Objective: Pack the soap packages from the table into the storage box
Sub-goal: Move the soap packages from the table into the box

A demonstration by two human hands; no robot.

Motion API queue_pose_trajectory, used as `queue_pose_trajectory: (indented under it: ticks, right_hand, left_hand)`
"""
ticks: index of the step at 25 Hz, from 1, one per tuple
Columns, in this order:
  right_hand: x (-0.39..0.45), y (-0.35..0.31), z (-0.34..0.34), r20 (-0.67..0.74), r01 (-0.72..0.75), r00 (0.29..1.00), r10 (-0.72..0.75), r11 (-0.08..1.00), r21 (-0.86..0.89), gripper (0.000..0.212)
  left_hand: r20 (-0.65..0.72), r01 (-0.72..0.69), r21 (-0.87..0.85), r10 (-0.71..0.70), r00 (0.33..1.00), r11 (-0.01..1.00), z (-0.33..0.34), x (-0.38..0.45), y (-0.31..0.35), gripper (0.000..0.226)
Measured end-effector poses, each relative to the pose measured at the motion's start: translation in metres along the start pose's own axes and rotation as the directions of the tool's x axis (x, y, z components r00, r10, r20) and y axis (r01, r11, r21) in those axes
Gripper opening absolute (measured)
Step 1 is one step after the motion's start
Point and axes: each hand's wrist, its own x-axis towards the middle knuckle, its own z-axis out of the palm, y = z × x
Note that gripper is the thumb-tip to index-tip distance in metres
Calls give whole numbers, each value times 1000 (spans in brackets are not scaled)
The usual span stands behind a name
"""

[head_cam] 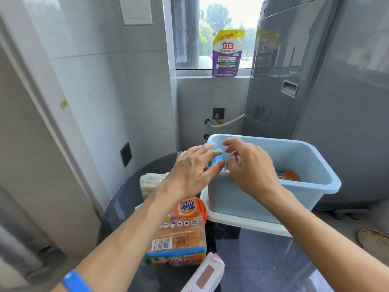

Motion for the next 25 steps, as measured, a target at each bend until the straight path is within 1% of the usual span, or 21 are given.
queue_pose_trajectory:
  ticks: [2,3,4,5,6,7,8,9,10,11,12,13,15,17,21,23,25]
  right_hand:
    - [-25,-11,-1,-198,150,970,-142,988,24,27]
    - [-40,-18,0,-241,221,948,-207,975,31,24]
    - [-55,-22,4,-234,283,935,-265,958,44,21]
    - [-68,-25,9,-175,318,937,-301,945,79,19]
    - [-80,-28,13,-54,310,951,-306,939,145,19]
    - [-88,-30,17,127,255,950,-286,942,218,24]
    - [-93,-32,20,338,176,903,-265,946,271,34]
    - [-95,-35,25,530,117,810,-251,955,274,48]
    - [-95,-37,29,653,119,717,-244,966,230,63]
    - [-93,-39,34,708,176,663,-244,970,169,74]
    - [-92,-43,37,716,245,652,-249,963,112,81]
    - [-91,-48,41,697,313,668,-263,948,58,84]
    - [-91,-57,46,659,413,695,-289,910,-36,82]
    - [-94,-61,50,640,435,709,-296,898,-67,77]
    - [-95,-59,46,637,337,729,-250,941,-16,70]
    - [-93,-59,36,620,267,754,-215,964,9,68]
    - [-86,-61,19,577,196,793,-194,979,59,64]
  left_hand:
    - [-76,12,-24,-14,997,1000,-15,-8,-8,50]
    - [-131,42,-31,-45,990,999,-23,-14,-16,50]
    - [-179,81,-27,-85,980,996,-29,-20,-25,47]
    - [-195,125,-17,-126,973,992,-34,-28,-35,41]
    - [-160,167,-9,-167,973,986,-36,-38,-45,35]
    - [-82,206,-3,-205,975,979,-36,-47,-52,31]
    - [15,234,18,-235,972,972,-35,-56,-59,30]
    - [98,245,55,-249,964,968,-31,-63,-64,33]
    - [146,241,90,-252,957,966,-28,-68,-69,36]
    - [161,238,108,-253,954,965,-25,-70,-74,38]
    - [159,242,105,-256,954,965,-24,-72,-78,39]
    - [148,251,91,-262,954,964,-25,-72,-81,39]
    - [117,273,62,-279,953,960,-24,-72,-85,39]
    - [95,280,48,-284,954,959,-23,-69,-85,37]
    - [64,270,5,-269,961,963,-20,-63,-75,34]
    - [-16,272,-29,-273,962,962,-21,-60,-71,30]
    - [-140,281,-61,-287,948,958,-26,-56,-67,25]
